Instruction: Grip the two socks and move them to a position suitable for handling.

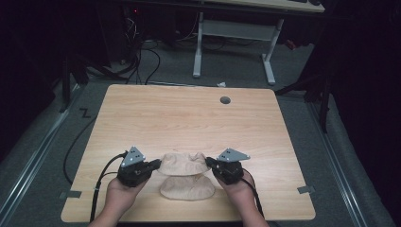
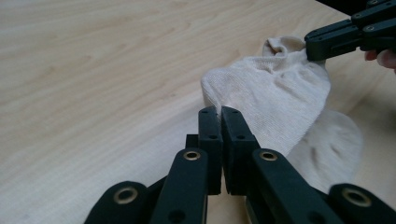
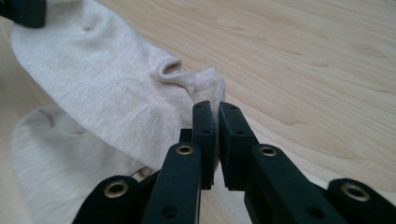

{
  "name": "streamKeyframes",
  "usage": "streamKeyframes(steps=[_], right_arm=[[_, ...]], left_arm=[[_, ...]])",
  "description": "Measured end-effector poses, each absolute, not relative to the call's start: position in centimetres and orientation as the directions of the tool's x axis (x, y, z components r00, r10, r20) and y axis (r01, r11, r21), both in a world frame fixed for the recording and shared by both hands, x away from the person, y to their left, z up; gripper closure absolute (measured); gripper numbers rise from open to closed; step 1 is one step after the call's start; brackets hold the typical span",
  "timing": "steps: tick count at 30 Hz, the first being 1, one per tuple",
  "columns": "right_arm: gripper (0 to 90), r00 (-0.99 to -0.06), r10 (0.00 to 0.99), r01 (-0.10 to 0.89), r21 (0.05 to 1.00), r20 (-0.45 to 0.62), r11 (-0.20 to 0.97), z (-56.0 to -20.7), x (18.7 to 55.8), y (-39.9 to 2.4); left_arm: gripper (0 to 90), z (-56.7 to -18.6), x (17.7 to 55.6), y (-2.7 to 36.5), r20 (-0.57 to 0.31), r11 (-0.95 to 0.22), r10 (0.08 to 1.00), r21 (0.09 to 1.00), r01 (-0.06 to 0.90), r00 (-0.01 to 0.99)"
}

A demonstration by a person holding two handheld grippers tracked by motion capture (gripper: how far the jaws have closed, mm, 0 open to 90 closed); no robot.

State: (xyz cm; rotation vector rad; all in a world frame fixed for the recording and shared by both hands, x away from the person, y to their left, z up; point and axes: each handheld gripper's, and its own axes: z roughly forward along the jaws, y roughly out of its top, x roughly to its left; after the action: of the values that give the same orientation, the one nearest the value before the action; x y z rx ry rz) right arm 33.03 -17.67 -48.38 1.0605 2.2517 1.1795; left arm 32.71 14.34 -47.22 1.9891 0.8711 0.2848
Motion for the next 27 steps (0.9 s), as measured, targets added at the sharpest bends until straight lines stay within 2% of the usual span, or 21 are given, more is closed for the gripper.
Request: streamKeyframes(steps=[3,7,14,20,27], right_arm=[[85.8,-0.655,0.755,0.43,0.815,-0.013,0.387,-48.3,31.6,-17.9],[85.7,-0.672,0.739,0.424,0.799,-0.038,0.427,-48.5,30.3,-18.1],[85.7,-0.686,0.727,0.43,0.79,-0.029,0.438,-49.3,27.8,-18.7],[85.6,-0.713,0.7,0.447,0.756,-0.022,0.479,-50.4,28.0,-18.1],[85.4,-0.702,0.711,0.48,0.722,-0.024,0.498,-51.0,28.3,-18.1]], left_arm=[[87.5,-47.4,31.6,14.2,-0.093,-0.387,0.659,0.809,0.443,0.746],[87.5,-48.2,30.9,13.9,-0.117,-0.404,0.642,0.788,0.464,0.758],[87.5,-49.4,29.8,12.9,-0.075,-0.486,0.612,0.75,0.449,0.788],[87.3,-50.1,30.0,12.8,-0.088,-0.506,0.607,0.723,0.47,0.789],[84.8,-51.3,29.9,12.0,-0.08,-0.53,0.613,0.695,0.485,0.786]])
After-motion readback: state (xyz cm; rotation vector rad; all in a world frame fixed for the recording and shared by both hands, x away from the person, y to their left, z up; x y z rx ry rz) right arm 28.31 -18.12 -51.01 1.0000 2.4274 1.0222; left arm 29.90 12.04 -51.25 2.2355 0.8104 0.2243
